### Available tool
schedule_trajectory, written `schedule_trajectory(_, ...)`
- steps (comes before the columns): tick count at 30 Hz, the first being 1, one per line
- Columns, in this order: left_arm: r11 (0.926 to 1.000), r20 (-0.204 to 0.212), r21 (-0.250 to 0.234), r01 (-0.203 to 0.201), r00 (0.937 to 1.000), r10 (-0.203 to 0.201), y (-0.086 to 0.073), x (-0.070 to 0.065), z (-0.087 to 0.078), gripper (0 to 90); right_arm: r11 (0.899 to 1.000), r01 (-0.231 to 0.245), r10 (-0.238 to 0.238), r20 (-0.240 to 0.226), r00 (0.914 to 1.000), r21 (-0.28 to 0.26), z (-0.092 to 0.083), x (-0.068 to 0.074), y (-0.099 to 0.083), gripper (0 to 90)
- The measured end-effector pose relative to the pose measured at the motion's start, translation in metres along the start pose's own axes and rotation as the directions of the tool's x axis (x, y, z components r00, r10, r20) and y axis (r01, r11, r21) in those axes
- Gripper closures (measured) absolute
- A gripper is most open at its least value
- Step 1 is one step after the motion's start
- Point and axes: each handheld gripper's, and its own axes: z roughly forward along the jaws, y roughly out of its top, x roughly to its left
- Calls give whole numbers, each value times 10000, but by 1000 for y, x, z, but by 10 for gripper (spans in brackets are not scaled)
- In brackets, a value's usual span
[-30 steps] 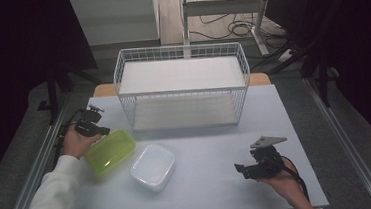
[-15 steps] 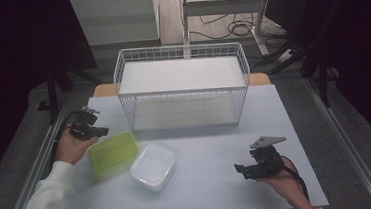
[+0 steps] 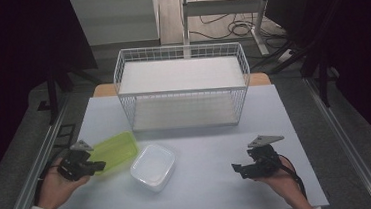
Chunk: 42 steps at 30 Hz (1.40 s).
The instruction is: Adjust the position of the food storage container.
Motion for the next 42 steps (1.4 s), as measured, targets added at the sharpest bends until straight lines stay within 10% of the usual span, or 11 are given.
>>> schedule_trajectory(8,9967,-136,665,-474,9987,484,2,-13,20,900,10000,19,-18,-66,10000,82,2,-1,0,213)
schedule_trajectory(25,9937,-788,1070,-342,9960,428,21,3,40,900,9999,10,-9,-111,9999,138,2,-3,-1,214)
schedule_trajectory(42,9982,-575,593,-42,9983,76,7,4,19,890,10000,72,-73,-457,9989,-20,0,2,4,214)
